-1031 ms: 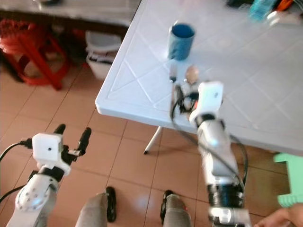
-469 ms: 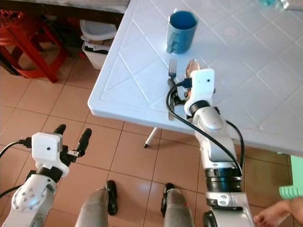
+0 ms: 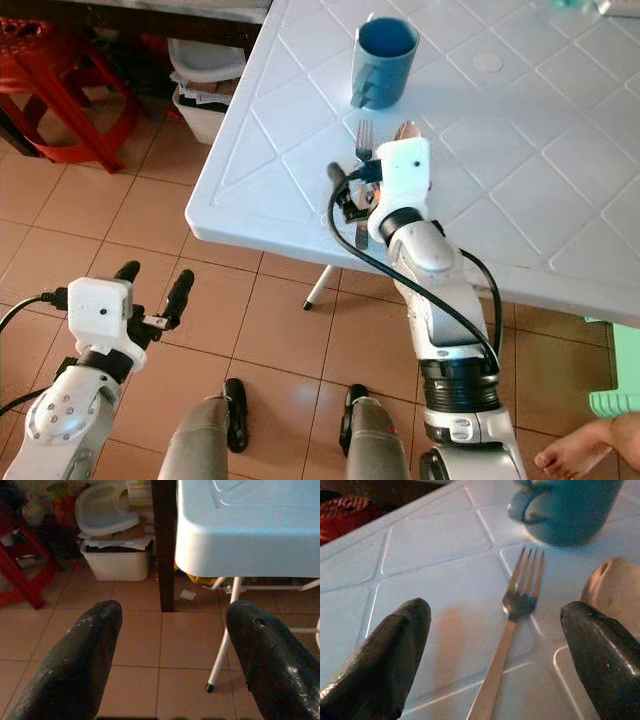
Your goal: Setting the table
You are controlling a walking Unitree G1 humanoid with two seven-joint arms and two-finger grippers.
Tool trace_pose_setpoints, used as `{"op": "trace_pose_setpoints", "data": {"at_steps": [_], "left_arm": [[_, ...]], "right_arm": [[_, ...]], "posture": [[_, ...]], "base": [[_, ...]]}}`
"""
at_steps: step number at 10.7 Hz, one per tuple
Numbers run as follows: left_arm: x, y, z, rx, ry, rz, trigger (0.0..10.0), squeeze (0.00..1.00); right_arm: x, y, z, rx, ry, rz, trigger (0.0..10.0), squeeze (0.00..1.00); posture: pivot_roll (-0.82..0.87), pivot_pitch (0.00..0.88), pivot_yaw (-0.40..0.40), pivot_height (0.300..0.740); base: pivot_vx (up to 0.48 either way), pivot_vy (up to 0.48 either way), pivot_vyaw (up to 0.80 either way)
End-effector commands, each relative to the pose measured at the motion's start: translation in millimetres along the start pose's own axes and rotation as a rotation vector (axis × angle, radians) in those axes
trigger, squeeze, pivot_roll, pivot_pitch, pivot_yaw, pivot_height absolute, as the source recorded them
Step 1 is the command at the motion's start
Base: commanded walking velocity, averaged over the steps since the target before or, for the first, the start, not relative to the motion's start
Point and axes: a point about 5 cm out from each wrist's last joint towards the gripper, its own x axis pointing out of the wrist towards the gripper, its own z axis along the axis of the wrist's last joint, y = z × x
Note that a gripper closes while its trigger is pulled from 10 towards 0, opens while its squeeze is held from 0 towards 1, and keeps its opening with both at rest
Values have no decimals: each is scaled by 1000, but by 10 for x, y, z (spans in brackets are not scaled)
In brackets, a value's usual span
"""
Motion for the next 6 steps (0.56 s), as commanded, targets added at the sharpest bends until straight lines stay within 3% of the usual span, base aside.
{"op": "trace_pose_setpoints", "data": {"at_steps": [1, 6], "left_arm": [[-39, -10, -22, -7, 20, -7, 10000, 0], [-20, -32, -32, -15, 24, -14, 10000, 0]], "right_arm": [[-18, 31, 26, 9, 1, 9, 10000, 0], [102, 37, -26, 62, 67, 20, 10000, 0]], "posture": [[60, 354, 15, 740], [56, 356, 13, 740]], "base": [[0, 0, 0], [0, 0, 0]]}}
